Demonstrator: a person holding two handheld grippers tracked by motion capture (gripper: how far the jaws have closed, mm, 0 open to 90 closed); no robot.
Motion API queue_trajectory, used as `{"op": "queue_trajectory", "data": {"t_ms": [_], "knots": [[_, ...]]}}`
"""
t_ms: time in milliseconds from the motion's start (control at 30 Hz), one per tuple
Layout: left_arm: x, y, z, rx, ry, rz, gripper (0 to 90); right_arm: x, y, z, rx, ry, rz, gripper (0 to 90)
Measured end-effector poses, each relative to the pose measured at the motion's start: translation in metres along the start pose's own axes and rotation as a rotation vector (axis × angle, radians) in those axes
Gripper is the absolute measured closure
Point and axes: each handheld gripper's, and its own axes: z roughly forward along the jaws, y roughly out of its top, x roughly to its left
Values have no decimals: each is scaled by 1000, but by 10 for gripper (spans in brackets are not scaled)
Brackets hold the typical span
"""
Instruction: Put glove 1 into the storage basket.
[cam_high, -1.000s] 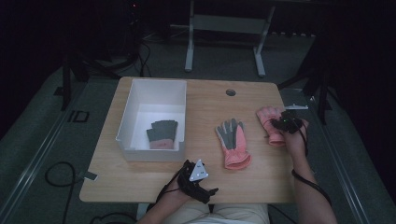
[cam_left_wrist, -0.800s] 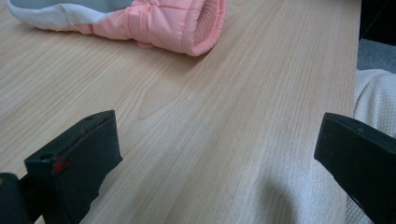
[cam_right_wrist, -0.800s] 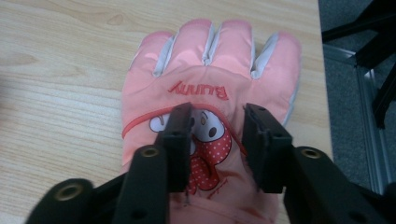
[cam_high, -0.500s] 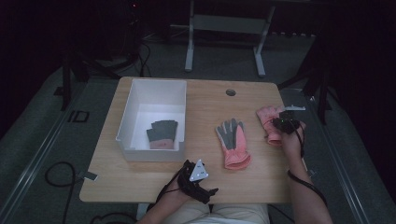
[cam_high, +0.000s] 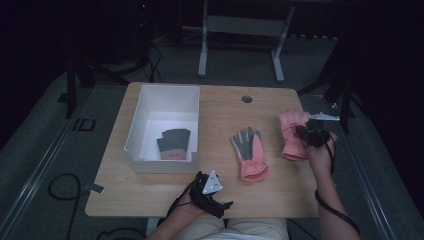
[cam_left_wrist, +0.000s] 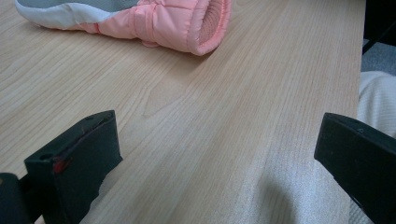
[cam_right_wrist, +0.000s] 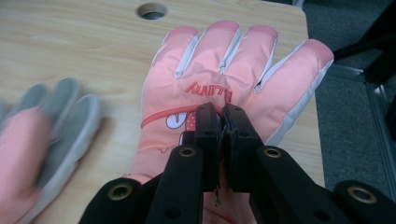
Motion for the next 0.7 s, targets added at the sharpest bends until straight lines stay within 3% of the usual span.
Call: {"op": "queue_trajectory", "data": {"t_ms": [200,333,433,467,567,700], "knots": [[0,0,1,2,-1,0,0,12,-5,-35,2,59,-58,853],[0,0,0,0,-6,0,0,15,-16,-46,9,53,-61,853],[0,0,1,-3,-9,-1,0,17,-25,-44,24,49,-86,853],[-1,0,1,4,-9,1,0,17,-35,-38,46,72,-91,851],[-1,0,0,0,-14,-5,0,19,-47,-26,86,76,-108,848],[-2,0,0,0,-11,-4,0,17,-58,-12,108,81,-94,847]]}}
